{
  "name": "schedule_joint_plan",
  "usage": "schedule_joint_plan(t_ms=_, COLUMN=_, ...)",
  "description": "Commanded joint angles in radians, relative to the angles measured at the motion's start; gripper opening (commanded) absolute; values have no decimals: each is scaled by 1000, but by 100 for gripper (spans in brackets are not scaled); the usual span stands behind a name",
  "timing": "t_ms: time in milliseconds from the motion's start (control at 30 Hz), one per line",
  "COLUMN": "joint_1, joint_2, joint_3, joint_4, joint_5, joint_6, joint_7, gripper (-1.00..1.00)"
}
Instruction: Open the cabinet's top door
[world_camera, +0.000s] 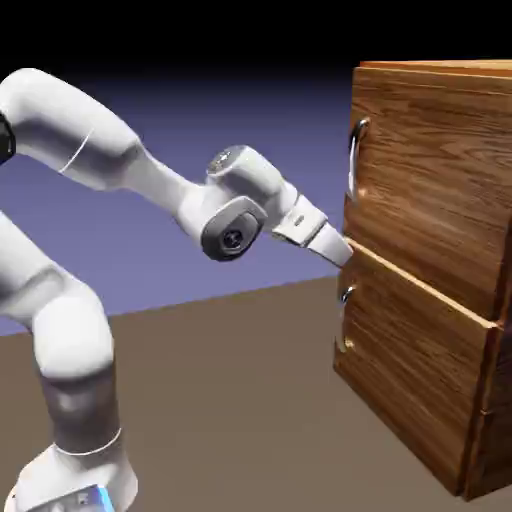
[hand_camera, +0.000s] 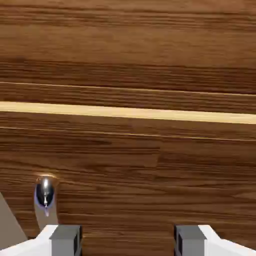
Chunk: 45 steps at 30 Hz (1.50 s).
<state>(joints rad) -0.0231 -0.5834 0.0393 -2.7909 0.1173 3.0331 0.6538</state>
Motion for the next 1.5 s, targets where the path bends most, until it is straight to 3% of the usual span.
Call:
schedule_joint_plan(t_ms=0, joint_1=-13, joint_2=-5, joint_3=15, joint_4=7, joint_5=44, joint_6=-1, joint_7=-32, gripper=0)
schedule_joint_plan(t_ms=1467, joint_1=-585, joint_2=-223, joint_3=656, joint_4=319, joint_5=1957, joint_6=-65, joint_7=-1455, gripper=0)
